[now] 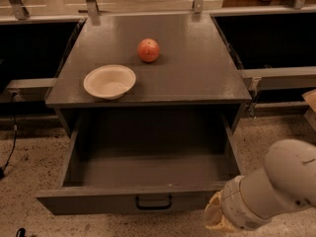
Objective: Close top drawer
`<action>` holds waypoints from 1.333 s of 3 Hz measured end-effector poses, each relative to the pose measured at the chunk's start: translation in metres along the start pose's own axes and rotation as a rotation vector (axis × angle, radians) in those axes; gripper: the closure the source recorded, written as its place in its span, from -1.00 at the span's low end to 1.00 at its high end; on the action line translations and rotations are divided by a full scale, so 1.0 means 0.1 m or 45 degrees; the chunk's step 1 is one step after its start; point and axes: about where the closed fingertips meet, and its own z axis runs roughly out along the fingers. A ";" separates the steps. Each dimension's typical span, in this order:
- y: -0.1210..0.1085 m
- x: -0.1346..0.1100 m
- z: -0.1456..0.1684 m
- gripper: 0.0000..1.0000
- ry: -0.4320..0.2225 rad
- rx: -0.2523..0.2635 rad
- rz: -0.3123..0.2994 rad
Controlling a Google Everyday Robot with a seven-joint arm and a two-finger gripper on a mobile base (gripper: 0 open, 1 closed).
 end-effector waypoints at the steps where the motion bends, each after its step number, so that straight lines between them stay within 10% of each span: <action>1: -0.08 -0.01 0.33 1.00 0.020 0.067 0.007; 4: -0.34 -0.09 0.53 -0.46 0.038 0.169 0.046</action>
Offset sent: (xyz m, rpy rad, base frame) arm 0.0572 0.0397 -0.0658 -0.0568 -0.1336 -0.1265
